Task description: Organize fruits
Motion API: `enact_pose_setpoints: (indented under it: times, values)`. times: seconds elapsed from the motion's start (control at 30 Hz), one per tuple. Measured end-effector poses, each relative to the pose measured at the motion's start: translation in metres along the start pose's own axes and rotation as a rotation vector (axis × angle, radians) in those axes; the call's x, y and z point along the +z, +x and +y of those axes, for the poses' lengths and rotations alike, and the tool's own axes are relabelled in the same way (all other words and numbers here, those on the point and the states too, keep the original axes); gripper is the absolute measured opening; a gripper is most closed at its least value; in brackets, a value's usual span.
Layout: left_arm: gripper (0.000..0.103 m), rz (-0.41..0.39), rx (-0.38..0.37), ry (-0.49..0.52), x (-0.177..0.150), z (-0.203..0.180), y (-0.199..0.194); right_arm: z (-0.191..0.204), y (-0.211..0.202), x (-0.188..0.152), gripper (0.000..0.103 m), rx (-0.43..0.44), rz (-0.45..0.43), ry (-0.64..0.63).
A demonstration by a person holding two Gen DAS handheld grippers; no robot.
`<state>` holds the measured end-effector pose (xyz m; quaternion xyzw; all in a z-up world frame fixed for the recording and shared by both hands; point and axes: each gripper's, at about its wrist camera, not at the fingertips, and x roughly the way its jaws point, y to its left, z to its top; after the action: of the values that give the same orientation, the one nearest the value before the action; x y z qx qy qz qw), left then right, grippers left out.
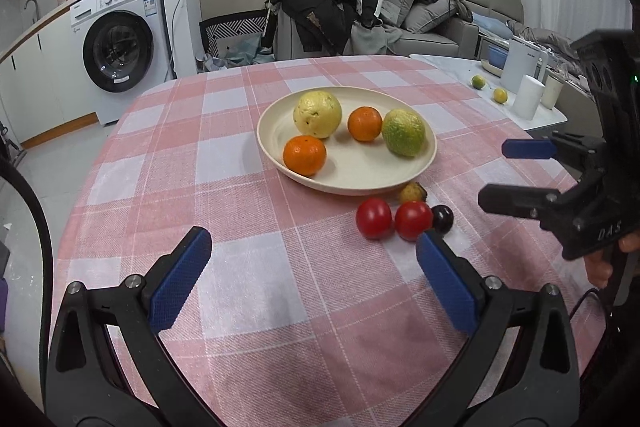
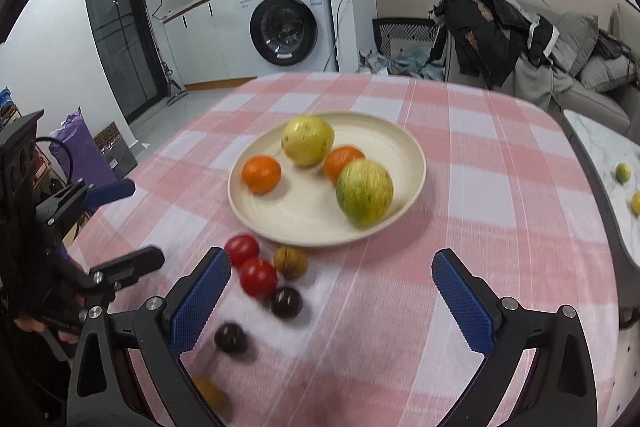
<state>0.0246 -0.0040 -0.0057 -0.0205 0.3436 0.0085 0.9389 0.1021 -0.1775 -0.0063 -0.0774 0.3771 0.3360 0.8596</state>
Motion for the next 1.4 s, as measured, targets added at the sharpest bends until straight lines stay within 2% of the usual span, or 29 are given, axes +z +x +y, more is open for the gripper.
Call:
enact_pose_setpoints:
  times: [0.23, 0.5, 0.63, 0.73, 0.87, 1.1, 1.2, 1.27, 1.33, 1.4]
  values:
    - [0.102, 0.024, -0.021, -0.002, -0.01, -0.008, -0.005, 0.008, -0.011, -0.027, 0.103, 0.021, 0.067, -0.026]
    - [0.101, 0.043, -0.038, 0.007, -0.025, -0.012, -0.01, 0.039, -0.014, -0.051, 0.102, 0.095, 0.159, -0.141]
    - [0.091, 0.049, -0.054, 0.013, -0.031, -0.014, -0.011, 0.051, -0.012, -0.057, 0.1, 0.138, 0.18, -0.178]
    - [0.079, 0.065, -0.061, 0.028, -0.033, -0.018, -0.008, 0.058, -0.009, -0.062, 0.086, 0.162, 0.202, -0.196]
    - [0.068, 0.083, -0.085, 0.039, -0.036, -0.023, -0.006, 0.068, -0.007, -0.07, 0.075, 0.192, 0.224, -0.241]
    - [0.065, 0.098, -0.106, 0.062, -0.036, -0.032, -0.002, 0.079, -0.008, -0.078, 0.054, 0.231, 0.243, -0.289]
    - [0.065, 0.111, -0.112, 0.056, -0.037, -0.031, 0.001, 0.08, -0.007, -0.08, 0.049, 0.228, 0.239, -0.306]
    - [0.065, 0.115, -0.116, 0.05, -0.037, -0.03, 0.002, 0.08, -0.009, -0.081, 0.043, 0.228, 0.236, -0.311]
    - [0.065, 0.119, -0.119, 0.042, -0.037, -0.029, 0.003, 0.081, -0.008, -0.081, 0.032, 0.219, 0.23, -0.318]
    - [0.065, 0.122, -0.121, 0.034, -0.037, -0.028, 0.004, 0.079, -0.009, -0.082, 0.029, 0.222, 0.228, -0.316]
